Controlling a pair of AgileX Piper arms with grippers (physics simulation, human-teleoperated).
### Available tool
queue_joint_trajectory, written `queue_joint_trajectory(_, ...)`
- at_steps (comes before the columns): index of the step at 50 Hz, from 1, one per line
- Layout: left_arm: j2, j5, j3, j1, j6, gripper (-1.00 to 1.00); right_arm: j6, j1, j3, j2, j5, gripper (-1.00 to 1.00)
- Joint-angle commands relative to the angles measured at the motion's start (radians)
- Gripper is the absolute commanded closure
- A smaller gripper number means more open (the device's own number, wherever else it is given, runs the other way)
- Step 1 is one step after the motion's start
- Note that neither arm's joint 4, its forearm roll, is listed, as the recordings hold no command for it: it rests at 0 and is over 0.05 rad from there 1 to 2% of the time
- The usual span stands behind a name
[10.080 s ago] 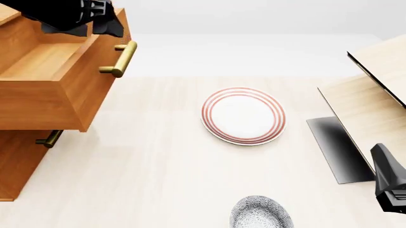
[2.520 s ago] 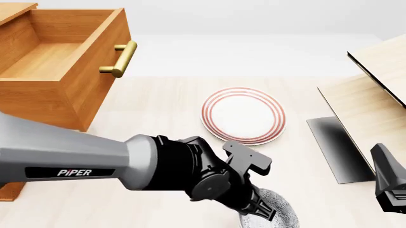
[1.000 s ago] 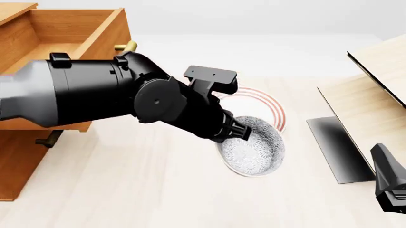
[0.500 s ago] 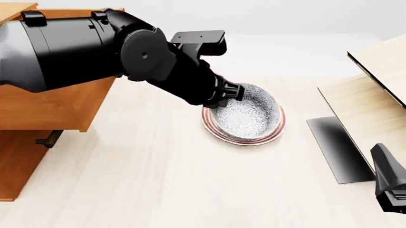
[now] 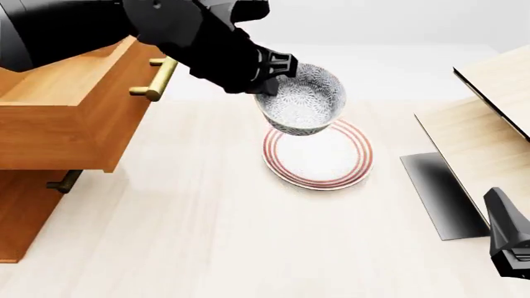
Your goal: Open the top drawer of the cabinet and put the bowl in it.
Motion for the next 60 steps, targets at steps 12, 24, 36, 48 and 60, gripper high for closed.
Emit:
queue_joint_trajectory(12, 0.038, 0.091, -0.163, 0.078, 0.008, 1.00, 0.000, 0.000, 0.001, 0.000, -0.001, -1.00)
queue_joint_trajectory(24, 0.038, 0.121, -0.210, 0.132, 0.001, 1.00, 0.000, 0.000, 0.001, 0.000, -0.001, -1.00)
queue_joint_trajectory(36, 0.026, 0.143, -0.251, 0.192, -0.014, 1.00, 0.000, 0.000, 0.001, 0.000, -0.001, -1.00)
queue_joint_trajectory(48, 0.033, 0.165, -0.297, 0.229, -0.018, 1.00, 0.000, 0.000, 0.001, 0.000, -0.001, -1.00)
queue_joint_trajectory(60, 0.035, 0.177, -0.323, 0.258, -0.022, 1.00, 0.000, 0.000, 0.001, 0.000, -0.001, -1.00)
